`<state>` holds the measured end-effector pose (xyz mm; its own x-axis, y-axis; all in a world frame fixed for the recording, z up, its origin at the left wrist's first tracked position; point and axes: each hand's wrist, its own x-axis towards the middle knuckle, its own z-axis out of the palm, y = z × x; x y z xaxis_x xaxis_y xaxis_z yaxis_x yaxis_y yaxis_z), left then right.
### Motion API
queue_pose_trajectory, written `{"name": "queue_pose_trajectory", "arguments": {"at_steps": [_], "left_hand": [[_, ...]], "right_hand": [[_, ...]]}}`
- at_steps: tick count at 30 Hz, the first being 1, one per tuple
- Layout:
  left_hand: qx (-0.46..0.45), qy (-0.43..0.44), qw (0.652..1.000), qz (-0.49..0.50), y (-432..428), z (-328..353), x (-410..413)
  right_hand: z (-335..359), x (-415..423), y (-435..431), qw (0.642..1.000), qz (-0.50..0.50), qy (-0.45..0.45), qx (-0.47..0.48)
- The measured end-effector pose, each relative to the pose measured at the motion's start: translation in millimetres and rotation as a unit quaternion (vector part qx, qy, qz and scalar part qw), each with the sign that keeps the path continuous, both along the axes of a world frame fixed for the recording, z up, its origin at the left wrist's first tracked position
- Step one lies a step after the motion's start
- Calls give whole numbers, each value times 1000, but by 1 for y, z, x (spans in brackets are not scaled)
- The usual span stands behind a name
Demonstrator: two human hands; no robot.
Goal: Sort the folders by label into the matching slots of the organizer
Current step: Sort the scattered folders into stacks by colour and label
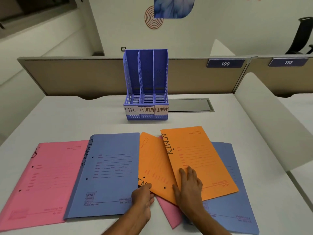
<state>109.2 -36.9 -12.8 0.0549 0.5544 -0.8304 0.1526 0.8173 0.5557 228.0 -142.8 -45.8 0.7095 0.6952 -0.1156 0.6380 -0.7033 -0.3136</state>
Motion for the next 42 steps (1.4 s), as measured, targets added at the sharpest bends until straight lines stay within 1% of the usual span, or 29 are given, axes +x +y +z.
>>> {"name": "queue_pose_trajectory", "arguments": {"at_steps": [8,11,16,23,30,38,40,42], "left_hand": [[25,14,999,-17,-4,-2,15],[33,7,999,-33,-6,0,22],[43,-16,996,-76,-9,2,25],[35,-49,988,-144,-10,7,33],[32,-60,981,-179,-12,5,46],[33,-56,972,-225,-17,6,69],[52,-44,968,-242,-18,6,69],[99,1,962,-254,-19,6,65]], "right_hand": [[-5,16,-8,1000,-22,0,-11],[-6,23,-11,1000,-30,3,-2],[-7,34,-14,999,-36,-8,-18],[-9,47,-20,998,-56,-12,-12],[-8,62,-26,997,-78,-17,-13],[-9,83,-35,993,-114,-22,-19],[-9,84,-35,992,-118,-21,-23],[-9,84,-34,992,-121,-28,-24]]}}
